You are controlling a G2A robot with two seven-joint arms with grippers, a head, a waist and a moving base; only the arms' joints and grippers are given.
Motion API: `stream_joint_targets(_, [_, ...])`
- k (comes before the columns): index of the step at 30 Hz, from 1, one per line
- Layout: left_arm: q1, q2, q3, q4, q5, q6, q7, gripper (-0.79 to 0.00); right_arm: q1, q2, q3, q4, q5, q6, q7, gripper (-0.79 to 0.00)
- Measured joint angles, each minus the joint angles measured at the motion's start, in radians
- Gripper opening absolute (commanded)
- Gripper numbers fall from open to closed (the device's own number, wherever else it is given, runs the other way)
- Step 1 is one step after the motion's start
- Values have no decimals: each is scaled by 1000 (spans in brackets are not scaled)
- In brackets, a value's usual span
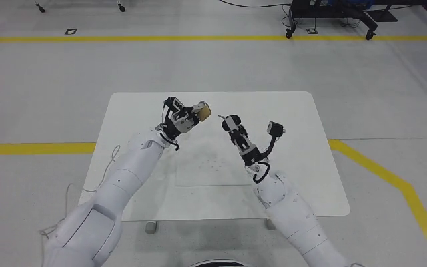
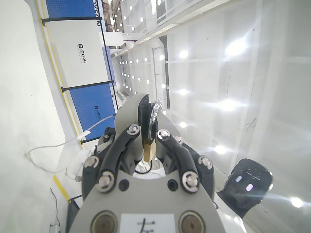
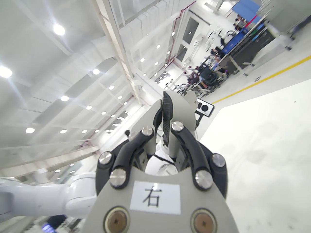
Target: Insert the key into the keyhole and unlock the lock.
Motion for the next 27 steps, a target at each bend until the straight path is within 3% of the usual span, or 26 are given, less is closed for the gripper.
stream_joint_targets(4, [-5, -35, -6, 27, -46, -102, 1, -785, -29, -13, -28, -50, -170, 140, -175, -785])
stream_joint_targets(8, [-8, -54, -22, 19, -21, -149, 44, -785, -42, -22, -57, -73, -240, 233, -231, -785])
stream_joint_targets(20, [6, -53, -52, 8, -34, -118, 29, -785, -44, -24, -62, -76, -244, 249, -227, -785])
stream_joint_targets(27, [57, -42, -80, -77, 80, -151, 172, -785, -33, -49, -124, -74, -334, 435, -338, -785])
